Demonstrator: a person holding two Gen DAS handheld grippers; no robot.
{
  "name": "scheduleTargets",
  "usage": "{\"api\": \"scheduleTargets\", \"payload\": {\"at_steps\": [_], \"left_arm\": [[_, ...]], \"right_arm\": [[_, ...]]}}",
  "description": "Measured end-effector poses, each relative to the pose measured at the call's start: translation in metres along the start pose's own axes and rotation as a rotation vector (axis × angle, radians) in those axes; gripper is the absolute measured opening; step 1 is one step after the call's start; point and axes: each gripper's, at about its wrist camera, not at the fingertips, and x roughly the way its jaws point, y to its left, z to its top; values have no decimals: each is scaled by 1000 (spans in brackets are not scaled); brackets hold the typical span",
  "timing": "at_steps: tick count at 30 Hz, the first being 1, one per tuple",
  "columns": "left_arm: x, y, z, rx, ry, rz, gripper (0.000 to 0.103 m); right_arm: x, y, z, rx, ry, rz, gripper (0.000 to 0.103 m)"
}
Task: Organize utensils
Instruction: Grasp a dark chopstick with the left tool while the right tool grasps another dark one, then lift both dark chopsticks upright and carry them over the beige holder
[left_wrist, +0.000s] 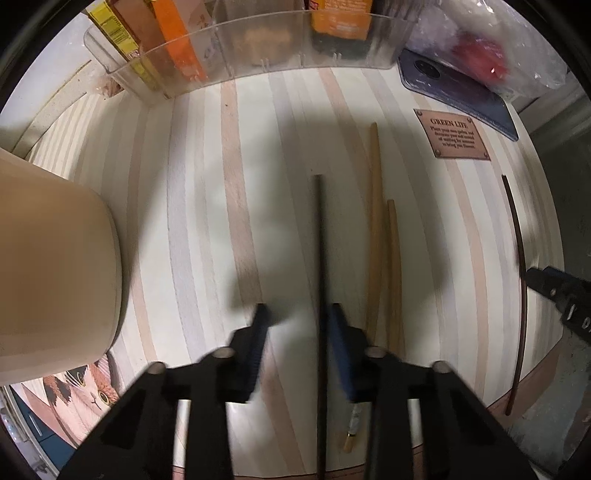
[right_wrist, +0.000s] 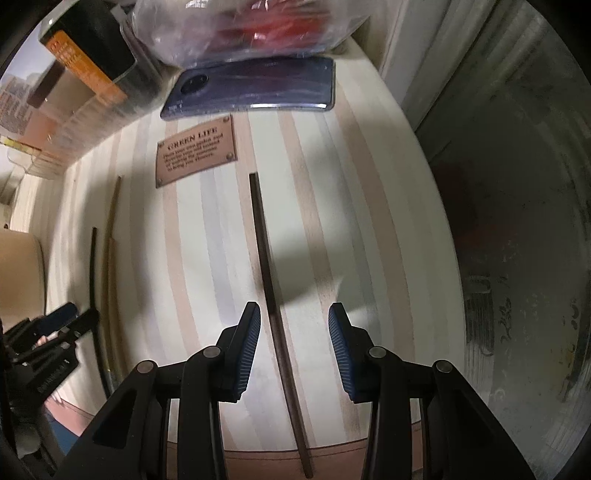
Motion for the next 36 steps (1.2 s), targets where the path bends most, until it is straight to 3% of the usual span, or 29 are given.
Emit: {"api": "scheduleTargets", "payload": {"at_steps": [1, 2, 8, 10, 11, 14, 21, 28, 36], "left_arm": [[-2, 3, 0, -4, -1, -1, 7], [-2, 6, 1, -14, -1, -1, 4], [-5, 39, -6, -120, 2, 8, 3], [-6, 54, -13, -186, 17, -7, 3], [-6, 61, -18, -219, 25, -15, 3], [-7, 72, -31, -274, 40, -27, 3], [-12, 71, -57, -237, 42, -1, 4], [-13, 63, -63, -179, 77, -5, 13], [-12, 43, -79, -144, 42, 10, 10]], "right_arm": [[3, 1, 0, -8, 10, -7, 41], [6, 2, -1, -14, 19, -11, 41], [14, 16, -6, -80, 28, -67, 39], [14, 21, -8, -83, 23, -64, 26], [13, 24, -10, -85, 24, -63, 11], [14, 33, -15, -84, 41, -34, 7], [16, 60, -42, -123, 96, 19, 6], [16, 81, -55, -192, 123, -45, 7], [17, 90, -60, -216, 136, -72, 8]]}}
